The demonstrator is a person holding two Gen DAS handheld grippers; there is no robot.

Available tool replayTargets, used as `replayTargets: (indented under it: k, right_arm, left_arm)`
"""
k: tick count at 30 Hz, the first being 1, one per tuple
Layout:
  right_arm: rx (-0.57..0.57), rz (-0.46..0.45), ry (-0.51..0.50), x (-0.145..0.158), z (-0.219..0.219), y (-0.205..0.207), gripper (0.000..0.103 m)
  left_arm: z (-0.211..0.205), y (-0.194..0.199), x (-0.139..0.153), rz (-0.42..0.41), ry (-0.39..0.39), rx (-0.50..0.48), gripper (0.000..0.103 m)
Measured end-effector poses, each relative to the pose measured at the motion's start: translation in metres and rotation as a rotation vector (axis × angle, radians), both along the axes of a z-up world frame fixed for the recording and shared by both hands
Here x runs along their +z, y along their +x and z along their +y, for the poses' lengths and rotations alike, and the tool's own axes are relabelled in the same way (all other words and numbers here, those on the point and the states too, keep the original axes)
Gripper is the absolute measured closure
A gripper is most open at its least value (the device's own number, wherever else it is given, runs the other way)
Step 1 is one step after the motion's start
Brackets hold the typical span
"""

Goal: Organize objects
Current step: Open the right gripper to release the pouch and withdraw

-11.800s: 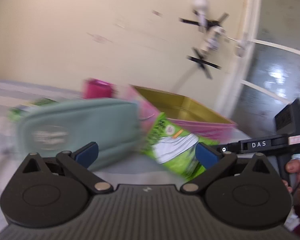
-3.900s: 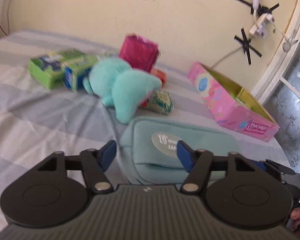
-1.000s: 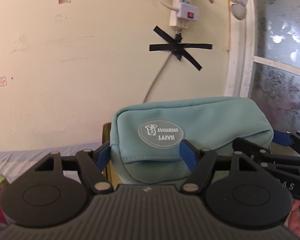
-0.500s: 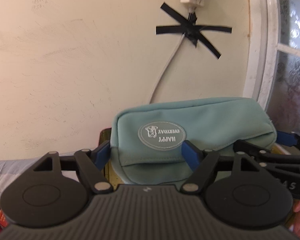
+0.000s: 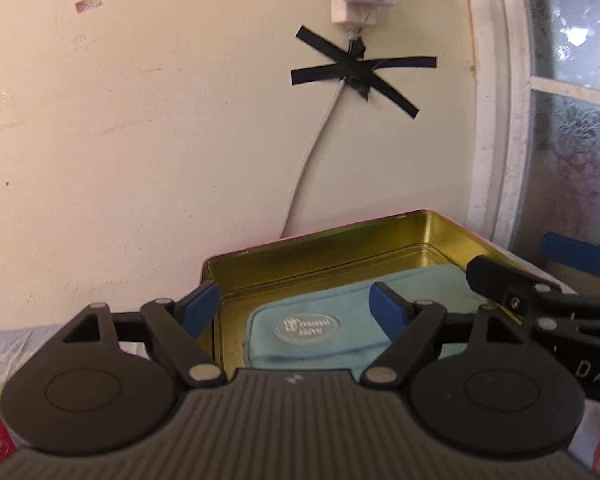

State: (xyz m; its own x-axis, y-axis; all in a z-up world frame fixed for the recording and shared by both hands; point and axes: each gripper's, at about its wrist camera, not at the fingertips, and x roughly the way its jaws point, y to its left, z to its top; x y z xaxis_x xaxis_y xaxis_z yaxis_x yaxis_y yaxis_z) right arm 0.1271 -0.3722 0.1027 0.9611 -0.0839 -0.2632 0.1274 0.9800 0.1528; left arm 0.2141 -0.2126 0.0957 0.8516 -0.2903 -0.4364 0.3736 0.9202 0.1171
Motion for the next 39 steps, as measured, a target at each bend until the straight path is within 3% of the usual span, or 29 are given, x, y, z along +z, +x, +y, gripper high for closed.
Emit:
replayTargets:
  k: [9, 15, 19, 21, 22, 26, 28, 35, 39]
  right_arm:
    - [-0.014, -0.003, 0.034, -0.017, 0.023, -0.092, 0.031]
    - [0.021, 0.124, 0.041, -0.051, 0.042, -0.139, 0.03]
    - [0.054, 0.214, 0.084, -0.066, 0.047, -0.147, 0.02]
    - [0.066, 0.24, 0.093, -0.07, 0.05, -0.149, 0.005]
    - [0.071, 0.25, 0.092, -0.073, 0.053, -0.15, 0.003]
    - [0.083, 0.327, 0.063, -0.083, 0.062, -0.144, 0.0]
    - [0.08, 0.359, 0.063, -0.091, 0.065, -0.144, 0.0]
    - [0.056, 0.404, -0.089, -0.096, 0.086, -0.139, 0.0]
    - [0.042, 0.404, -0.087, -0.096, 0.086, -0.137, 0.0]
  left_arm:
    - [0.024, -0.081, -0.003, 0.002, -0.024, -0.057, 0.017]
    - [0.051, -0.127, -0.03, 0.037, -0.025, -0.092, 0.017]
    - [0.061, -0.136, -0.059, 0.116, 0.016, -0.084, 0.017]
    - [0.066, -0.136, -0.073, 0.163, 0.025, -0.07, 0.017]
    - [0.069, -0.137, -0.079, 0.183, 0.029, -0.057, 0.017]
    - [0.079, -0.128, -0.099, 0.272, 0.031, -0.035, 0.016]
    - [0.084, -0.134, -0.103, 0.261, 0.022, -0.028, 0.015]
    - [0.092, -0.132, -0.108, 0.246, 0.007, -0.029, 0.003]
    - [0.094, -0.131, -0.108, 0.257, 0.008, -0.03, 0.0]
